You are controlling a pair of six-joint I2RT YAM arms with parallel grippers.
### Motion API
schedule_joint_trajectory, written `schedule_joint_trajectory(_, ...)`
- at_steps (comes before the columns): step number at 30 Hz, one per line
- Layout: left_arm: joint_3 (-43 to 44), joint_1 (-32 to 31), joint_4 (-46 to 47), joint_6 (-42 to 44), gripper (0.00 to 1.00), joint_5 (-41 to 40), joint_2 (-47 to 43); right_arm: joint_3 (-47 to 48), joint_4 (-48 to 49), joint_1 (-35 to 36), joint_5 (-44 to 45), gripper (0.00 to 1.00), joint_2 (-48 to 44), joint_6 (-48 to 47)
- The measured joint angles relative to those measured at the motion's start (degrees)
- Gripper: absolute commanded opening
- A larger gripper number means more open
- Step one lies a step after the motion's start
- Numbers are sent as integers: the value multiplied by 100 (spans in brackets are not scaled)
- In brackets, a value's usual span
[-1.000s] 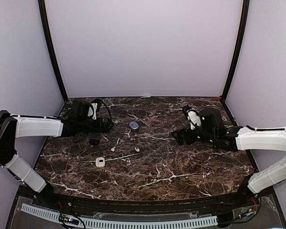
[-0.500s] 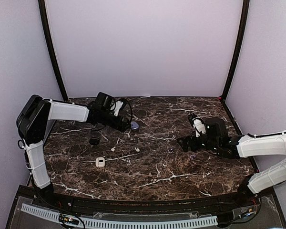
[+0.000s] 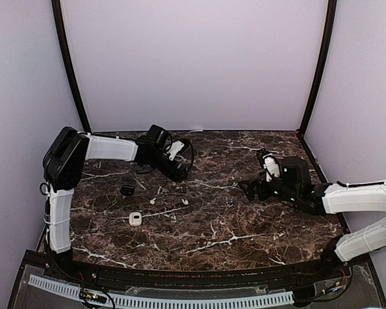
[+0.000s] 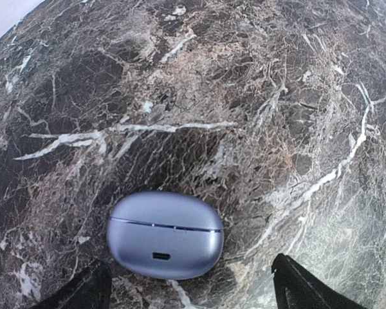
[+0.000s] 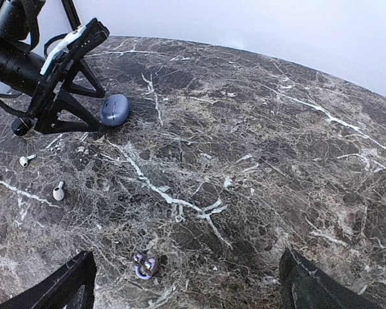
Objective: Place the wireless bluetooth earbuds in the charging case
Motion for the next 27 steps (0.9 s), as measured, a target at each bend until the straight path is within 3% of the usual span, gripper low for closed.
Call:
schedule_joint_trajectory(11, 417, -37, -278, 317, 91, -262, 431, -2, -11, -11, -66, 98, -13, 0)
schedule_joint_trajectory(18, 527, -37, -332, 444, 81, -367, 542, 4, -22, -11, -90, 98, -13, 2)
schedule_joint_trajectory(22, 527, -37, -332, 573, 70, -343, 542, 42, -57, -11, -120, 98, -7, 0)
schedule_joint_trajectory(27, 529, -37, -352, 651, 66, -280, 542, 74, -118, -11, -184, 98, -2, 2)
